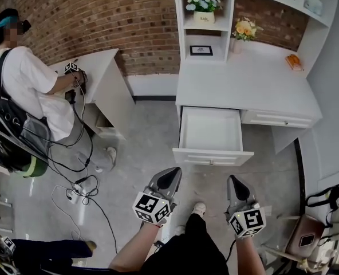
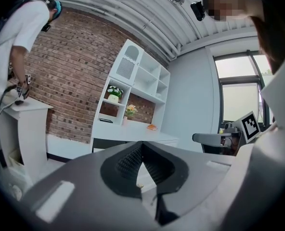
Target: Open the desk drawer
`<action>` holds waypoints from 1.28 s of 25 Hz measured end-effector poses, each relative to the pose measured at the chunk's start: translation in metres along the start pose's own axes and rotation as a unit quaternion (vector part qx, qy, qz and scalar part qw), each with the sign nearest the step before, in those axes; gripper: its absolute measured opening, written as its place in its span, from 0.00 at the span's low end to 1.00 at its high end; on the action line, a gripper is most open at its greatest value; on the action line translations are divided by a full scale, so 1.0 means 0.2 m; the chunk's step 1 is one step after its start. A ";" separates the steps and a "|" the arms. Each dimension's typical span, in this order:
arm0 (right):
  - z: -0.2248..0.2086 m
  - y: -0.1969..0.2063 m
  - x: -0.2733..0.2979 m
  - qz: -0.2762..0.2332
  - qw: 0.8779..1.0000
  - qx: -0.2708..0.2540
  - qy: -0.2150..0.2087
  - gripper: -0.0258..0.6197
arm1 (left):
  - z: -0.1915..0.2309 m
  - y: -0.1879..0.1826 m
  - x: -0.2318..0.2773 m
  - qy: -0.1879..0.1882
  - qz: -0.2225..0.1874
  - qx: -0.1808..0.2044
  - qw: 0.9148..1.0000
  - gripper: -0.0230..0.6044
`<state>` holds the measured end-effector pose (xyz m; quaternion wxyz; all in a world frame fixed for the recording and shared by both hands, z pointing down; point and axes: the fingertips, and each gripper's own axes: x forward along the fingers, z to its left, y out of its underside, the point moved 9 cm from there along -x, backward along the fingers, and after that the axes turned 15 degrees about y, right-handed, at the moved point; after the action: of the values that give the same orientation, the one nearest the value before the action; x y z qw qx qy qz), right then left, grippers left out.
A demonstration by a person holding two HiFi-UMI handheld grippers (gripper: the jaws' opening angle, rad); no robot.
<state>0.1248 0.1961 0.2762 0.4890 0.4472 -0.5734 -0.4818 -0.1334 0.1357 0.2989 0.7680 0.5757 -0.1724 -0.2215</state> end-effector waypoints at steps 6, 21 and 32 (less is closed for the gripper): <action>-0.03 -0.17 -0.05 -0.013 1.000 -0.005 0.003 0.04 | -0.05 -0.14 -0.07 -0.007 -0.011 0.008 1.000 0.04; -0.03 -0.41 -0.15 -0.018 1.000 -0.019 0.007 0.04 | -0.10 -0.39 -0.15 -0.012 -0.033 0.013 0.999 0.04; 0.00 -0.50 -0.23 -0.025 0.999 -0.022 0.005 0.04 | -0.14 -0.47 -0.17 -0.009 -0.042 0.021 0.999 0.04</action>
<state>0.1345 0.2270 0.1705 0.4897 0.4528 -0.5487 -0.5041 -0.1610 0.1535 0.2010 0.7444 0.5962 -0.1597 -0.2550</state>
